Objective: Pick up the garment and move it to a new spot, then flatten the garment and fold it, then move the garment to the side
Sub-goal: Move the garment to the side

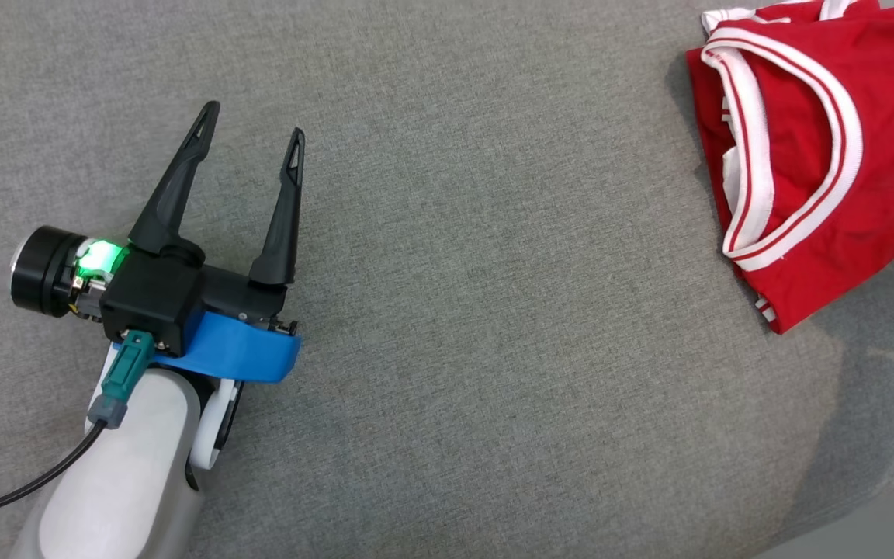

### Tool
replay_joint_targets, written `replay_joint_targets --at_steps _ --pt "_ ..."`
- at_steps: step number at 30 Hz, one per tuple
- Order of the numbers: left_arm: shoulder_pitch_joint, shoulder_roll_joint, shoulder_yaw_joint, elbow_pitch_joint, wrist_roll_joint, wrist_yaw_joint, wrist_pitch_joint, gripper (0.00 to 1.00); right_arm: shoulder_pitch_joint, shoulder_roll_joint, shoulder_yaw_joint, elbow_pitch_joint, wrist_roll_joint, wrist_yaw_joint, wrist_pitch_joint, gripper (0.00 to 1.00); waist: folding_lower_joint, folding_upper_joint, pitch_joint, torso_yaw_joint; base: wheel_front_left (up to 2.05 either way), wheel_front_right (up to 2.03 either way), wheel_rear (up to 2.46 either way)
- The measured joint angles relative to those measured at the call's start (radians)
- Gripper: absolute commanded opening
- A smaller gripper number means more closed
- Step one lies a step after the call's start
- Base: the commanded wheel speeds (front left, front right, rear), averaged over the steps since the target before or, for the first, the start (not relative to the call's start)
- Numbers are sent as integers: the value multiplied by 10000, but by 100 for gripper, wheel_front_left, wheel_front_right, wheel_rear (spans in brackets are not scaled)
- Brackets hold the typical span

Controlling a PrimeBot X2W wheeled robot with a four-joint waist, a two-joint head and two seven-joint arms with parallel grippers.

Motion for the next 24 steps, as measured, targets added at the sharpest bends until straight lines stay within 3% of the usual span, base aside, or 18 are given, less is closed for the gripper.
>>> replay_joint_targets --at_steps 6,7,8,9,10,11,18,24 --pt "-303 17 -148 4 73 -84 61 100 -338 140 -497 736 -426 0 -52 0 0 0 339 53 0 0 0" --pt "-341 29 -167 8 75 -102 63 100 -474 115 -535 926 -499 0 -104 34 0 0 385 75 0 0 0" --pt "-385 36 -182 15 77 -107 58 100 -567 98 -539 1051 -510 0 -196 44 1 1 417 102 0 0 0" --pt "-409 36 -198 21 79 -109 31 100 -661 94 -525 1174 -510 0 -288 84 1 1 440 125 0 0 0" --pt "-411 40 -211 27 77 -109 19 100 -736 88 -493 1308 -516 0 -364 96 1 0 453 143 0 0 0" --pt "-415 40 -226 40 77 -109 -8 100 -793 81 -481 1421 -575 0 -453 100 0 1 451 164 0 0 0" --pt "-412 -31 -313 245 8 -100 -207 100 -695 311 -941 1705 -1315 0 -978 100 0 0 110 329 0 0 0" --pt "-82 -77 -320 525 -151 -17 -385 100 402 1256 -817 391 -1569 -2 -1333 100 -1 -2 -526 523 0 0 0"
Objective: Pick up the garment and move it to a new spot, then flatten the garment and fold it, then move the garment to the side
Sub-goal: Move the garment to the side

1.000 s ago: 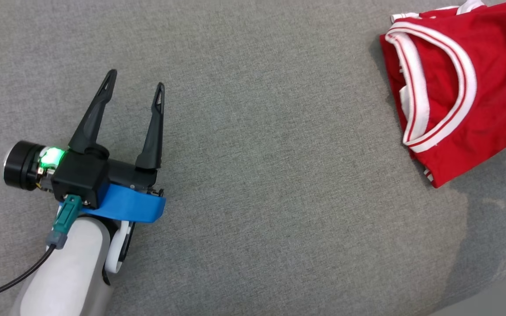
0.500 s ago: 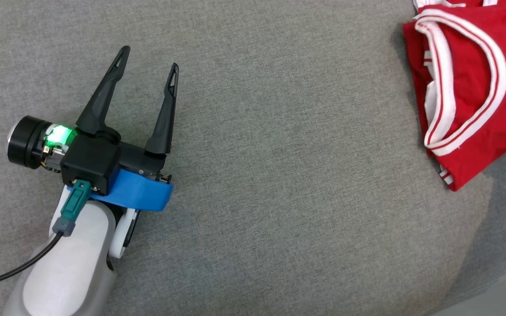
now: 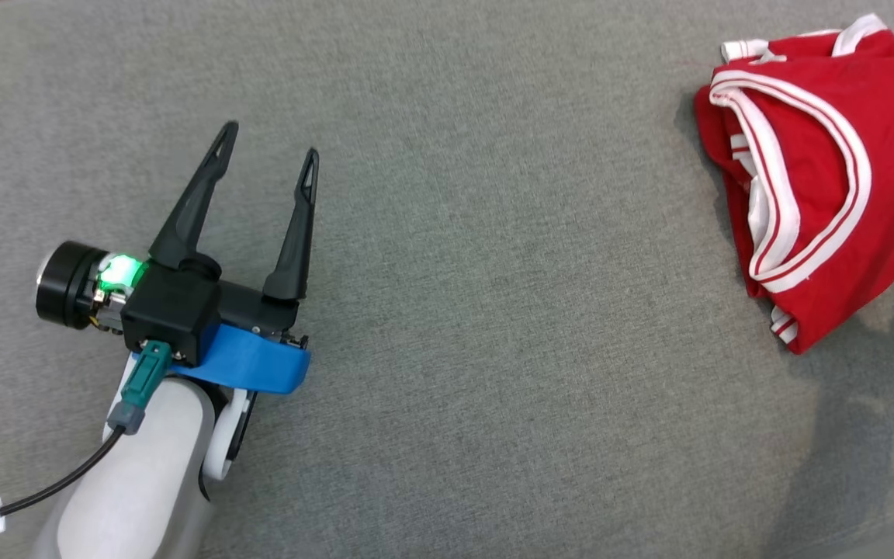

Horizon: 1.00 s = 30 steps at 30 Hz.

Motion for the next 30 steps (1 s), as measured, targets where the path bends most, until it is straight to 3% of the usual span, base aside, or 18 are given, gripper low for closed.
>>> replay_joint_targets --at_steps 10,18,24,30 --pt "994 -196 282 393 -579 368 -209 100 2034 1599 1522 -2610 -100 0 207 100 -2 -1 -1362 626 0 0 0" --pt "1794 -293 652 742 -1022 616 -370 100 2476 1820 2757 -3315 88 0 690 100 1 -1 -2245 1562 0 0 0" --pt "2441 -384 1007 901 -1277 719 -435 100 2748 1829 2995 -3446 98 0 957 100 0 -2 -2911 2222 0 0 0" --pt "3161 -399 1174 1085 -1371 709 -458 100 3252 1902 3133 -3521 38 0 1122 100 -1 -2 -3450 2356 0 0 0"
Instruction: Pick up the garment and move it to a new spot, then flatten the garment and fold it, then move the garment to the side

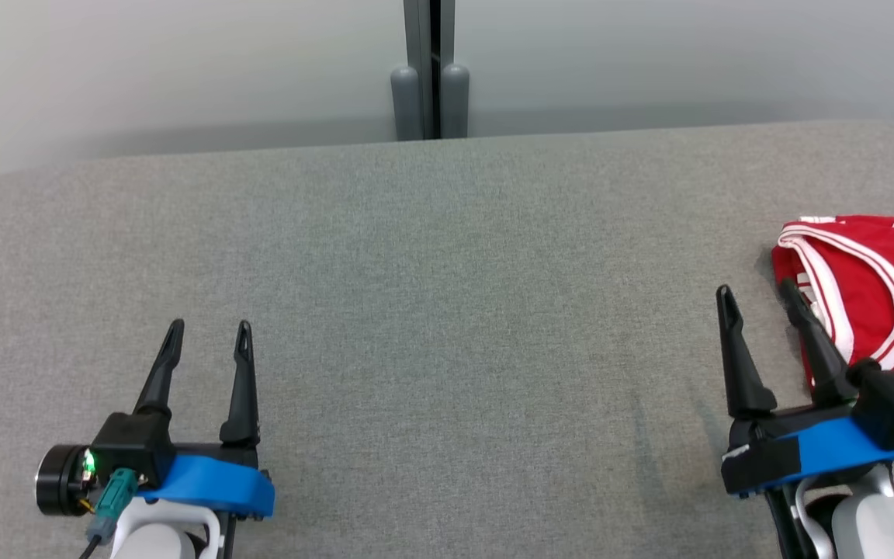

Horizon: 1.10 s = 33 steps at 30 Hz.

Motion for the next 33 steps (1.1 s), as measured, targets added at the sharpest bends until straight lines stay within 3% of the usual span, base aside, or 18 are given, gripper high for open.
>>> replay_joint_targets --at_steps 15,33 --pt "1174 84 81 222 -257 36 -2 100 1453 84 150 -270 -109 0 368 100 0 1 -1129 -204 0 0 0" --pt "1296 165 -12 357 -433 94 59 100 1778 117 130 -445 -109 0 487 100 2 3 -1317 -213 0 0 0"
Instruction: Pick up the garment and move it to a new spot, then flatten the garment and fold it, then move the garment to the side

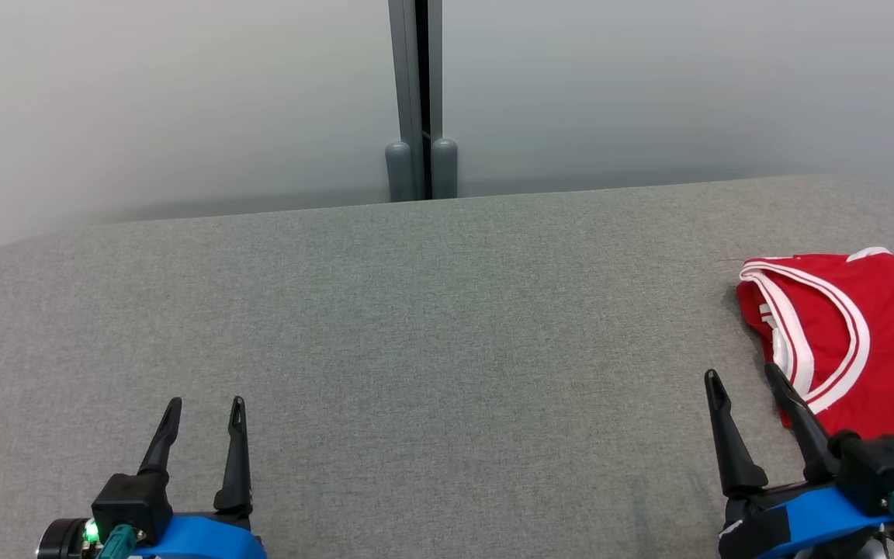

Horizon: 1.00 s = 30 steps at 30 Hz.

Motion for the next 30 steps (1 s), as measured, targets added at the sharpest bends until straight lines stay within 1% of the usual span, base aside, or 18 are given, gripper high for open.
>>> replay_joint_targets --at_steps 11,12,15,17,30 --pt "-2 52 -56 35 -17 33 -2 100 11 10 -2 -12 21 0 -2 100 0 0 -66 15 0 0 0" --pt "-2 58 -63 38 -17 35 -2 0 16 10 -2 -12 33 0 0 0 0 0 -80 18 0 0 0" --pt "125 -73 -121 255 -19 15 0 0 75 25 31 247 35 0 -4 0 0 0 -83 15 0 0 0" --pt "187 -167 -121 322 -222 -17 79 0 105 27 52 339 268 0 -2 0 0 0 -87 17 0 0 0" --pt "150 -495 535 334 -2370 -399 690 0 28 -29 46 731 2901 0 205 0 0 0 -118 43 0 0 0"
